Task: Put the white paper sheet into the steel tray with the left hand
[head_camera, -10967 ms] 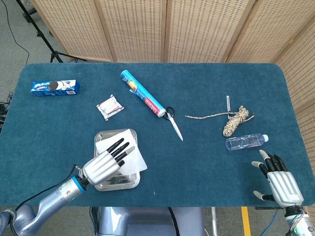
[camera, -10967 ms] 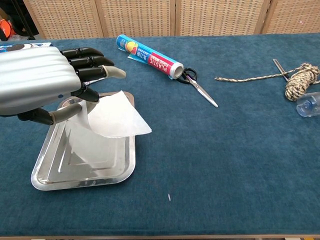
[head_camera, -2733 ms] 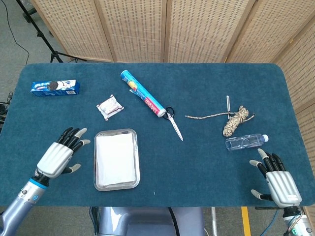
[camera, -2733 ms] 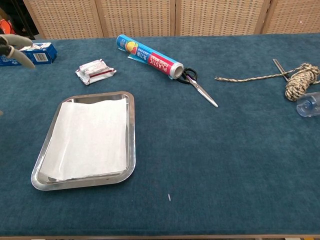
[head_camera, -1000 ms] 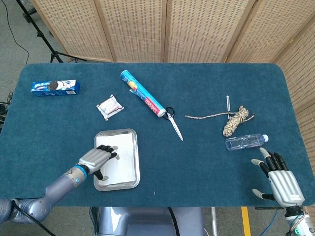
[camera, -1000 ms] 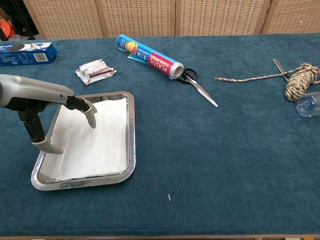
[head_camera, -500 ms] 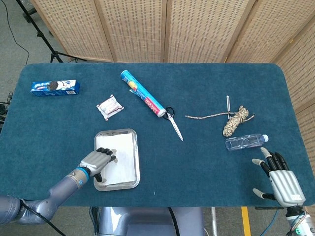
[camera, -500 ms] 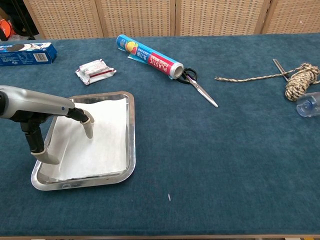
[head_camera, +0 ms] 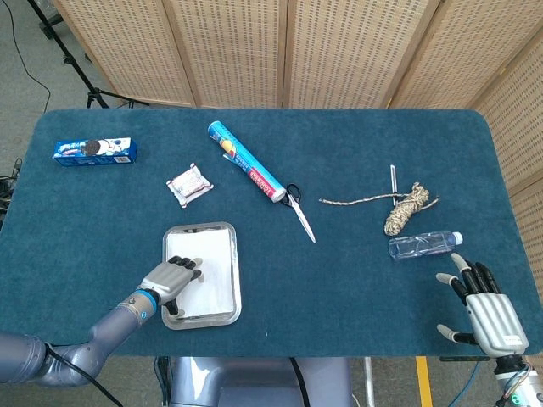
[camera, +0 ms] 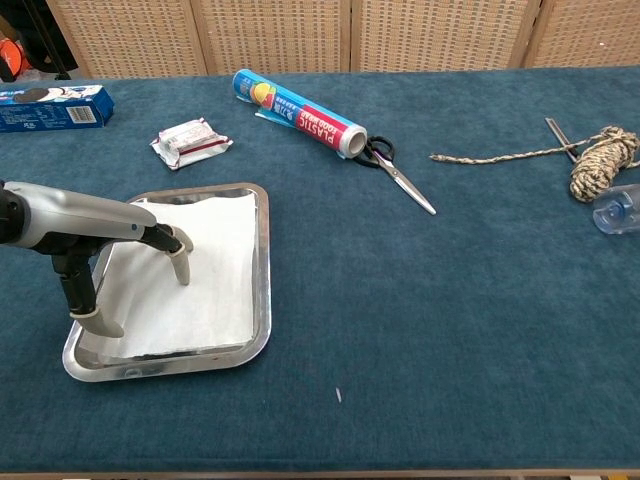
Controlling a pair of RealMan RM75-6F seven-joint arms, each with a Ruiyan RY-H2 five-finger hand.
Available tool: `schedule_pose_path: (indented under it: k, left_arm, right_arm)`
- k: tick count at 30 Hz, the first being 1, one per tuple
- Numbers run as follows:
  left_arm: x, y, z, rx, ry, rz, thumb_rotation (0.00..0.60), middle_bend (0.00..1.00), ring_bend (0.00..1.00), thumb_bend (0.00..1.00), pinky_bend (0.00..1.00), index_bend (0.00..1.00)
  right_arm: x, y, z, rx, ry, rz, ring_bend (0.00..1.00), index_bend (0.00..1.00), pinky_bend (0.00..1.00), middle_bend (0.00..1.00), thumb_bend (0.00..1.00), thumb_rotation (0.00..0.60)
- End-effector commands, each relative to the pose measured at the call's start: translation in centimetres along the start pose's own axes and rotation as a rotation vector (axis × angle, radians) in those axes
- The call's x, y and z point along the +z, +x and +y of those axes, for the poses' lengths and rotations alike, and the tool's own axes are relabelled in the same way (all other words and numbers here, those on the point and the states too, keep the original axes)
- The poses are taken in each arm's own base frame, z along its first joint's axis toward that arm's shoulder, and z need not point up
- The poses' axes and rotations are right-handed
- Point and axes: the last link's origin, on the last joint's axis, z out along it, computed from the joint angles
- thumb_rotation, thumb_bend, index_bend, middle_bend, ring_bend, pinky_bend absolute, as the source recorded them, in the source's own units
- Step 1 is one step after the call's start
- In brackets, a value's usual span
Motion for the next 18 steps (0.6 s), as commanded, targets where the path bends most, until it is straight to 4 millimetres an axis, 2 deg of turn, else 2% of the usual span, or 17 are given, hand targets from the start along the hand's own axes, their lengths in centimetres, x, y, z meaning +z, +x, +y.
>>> schedule_pose_path:
  k: [1,18]
  left_arm:
    - [0.05,-0.06,-0.02,-0.002,0.000,0.002,0.598,0.01,0.00,0.22,0.06,0.24]
    - [0.15,-0.28,0.47,-0.036,-0.010,0.009,0.598,0.01,0.00,0.21,0.06,0.24]
  right_arm:
    - [-0.01,-0.02,-0.02,-0.001,0.001,-0.001,0.00,0.23,0.00,0.00,0.00,0.600]
    - [-0.05,0.01,-0.05,-0.001,0.003,0.002,0.00,0.23,0.00,0.00,0.00,0.600]
